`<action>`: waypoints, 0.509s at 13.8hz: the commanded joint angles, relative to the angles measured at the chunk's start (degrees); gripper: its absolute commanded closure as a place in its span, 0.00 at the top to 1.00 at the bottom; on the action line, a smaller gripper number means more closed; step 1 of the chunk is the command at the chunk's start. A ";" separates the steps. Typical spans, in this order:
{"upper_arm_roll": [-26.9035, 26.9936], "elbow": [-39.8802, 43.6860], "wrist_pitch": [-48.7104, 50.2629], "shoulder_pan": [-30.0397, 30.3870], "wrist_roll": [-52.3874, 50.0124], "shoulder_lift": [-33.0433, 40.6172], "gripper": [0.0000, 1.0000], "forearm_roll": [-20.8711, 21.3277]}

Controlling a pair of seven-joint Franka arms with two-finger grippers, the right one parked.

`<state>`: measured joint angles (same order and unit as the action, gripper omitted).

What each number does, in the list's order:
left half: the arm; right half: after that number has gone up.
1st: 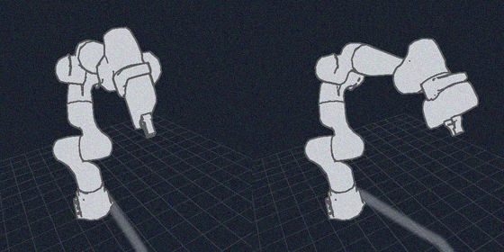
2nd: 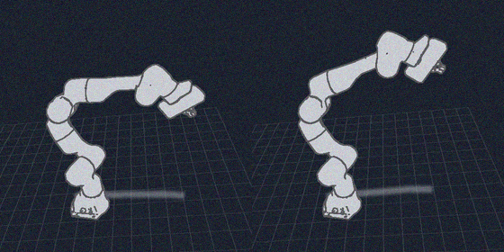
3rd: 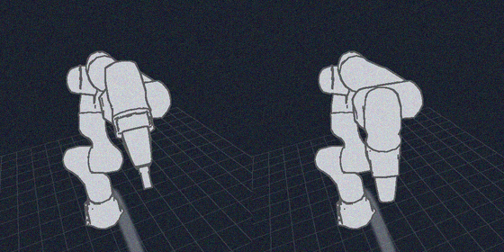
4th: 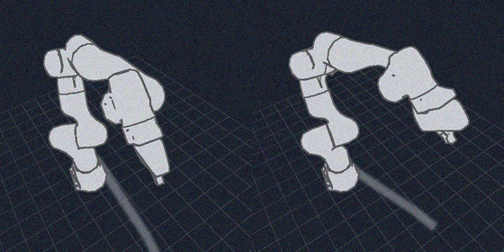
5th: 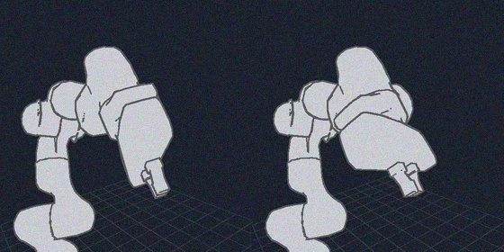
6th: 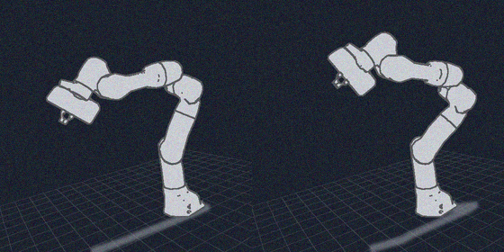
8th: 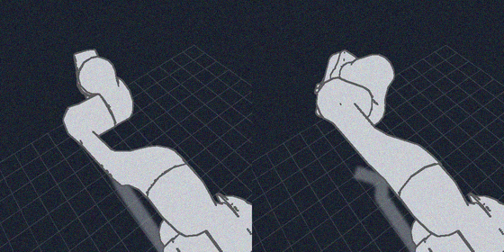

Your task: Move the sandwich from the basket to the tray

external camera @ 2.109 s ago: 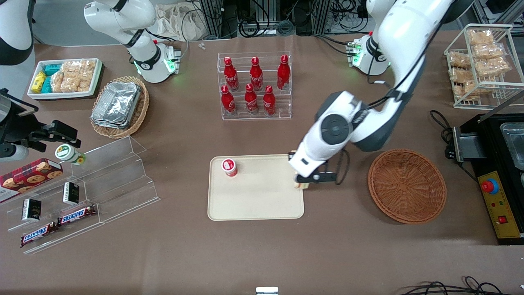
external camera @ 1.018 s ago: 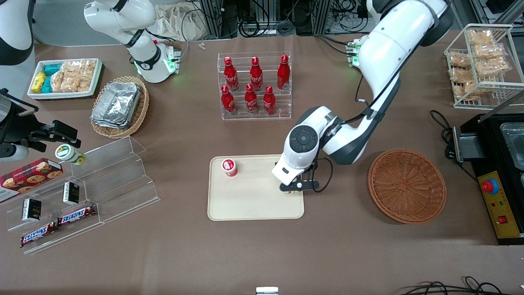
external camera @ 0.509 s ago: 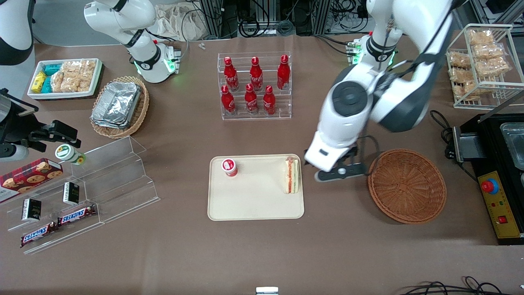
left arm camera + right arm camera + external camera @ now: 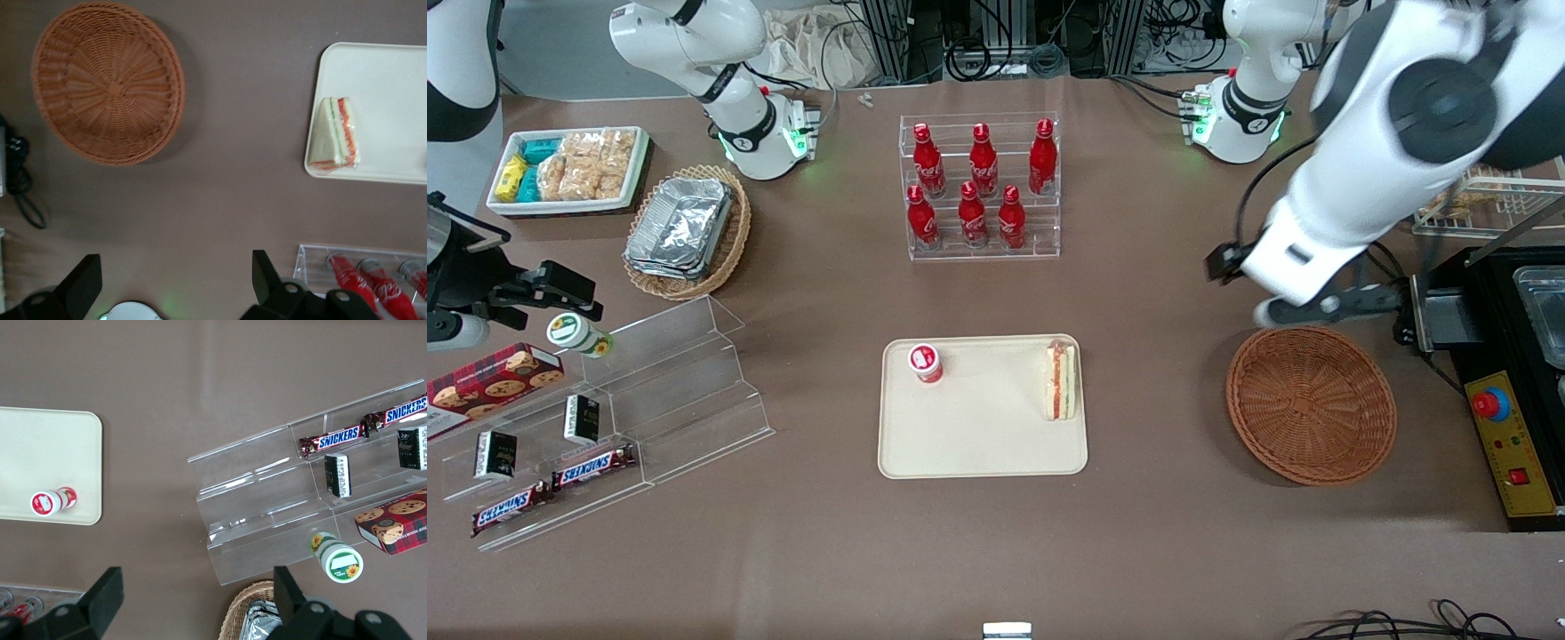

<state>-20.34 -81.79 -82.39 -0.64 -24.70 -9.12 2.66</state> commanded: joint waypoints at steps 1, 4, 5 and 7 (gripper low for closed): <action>8.26 -3.98 2.93 -0.15 10.76 7.78 1.00 -5.80; 14.35 -6.79 4.78 -1.38 17.49 11.92 1.00 -5.73; 14.45 -6.80 4.78 -1.46 17.49 12.02 1.00 -5.12; 14.36 -5.14 4.08 -2.25 17.49 10.97 1.00 -4.68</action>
<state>-6.11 -86.64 -77.60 -1.14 -7.39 1.69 -2.15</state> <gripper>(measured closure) 0.000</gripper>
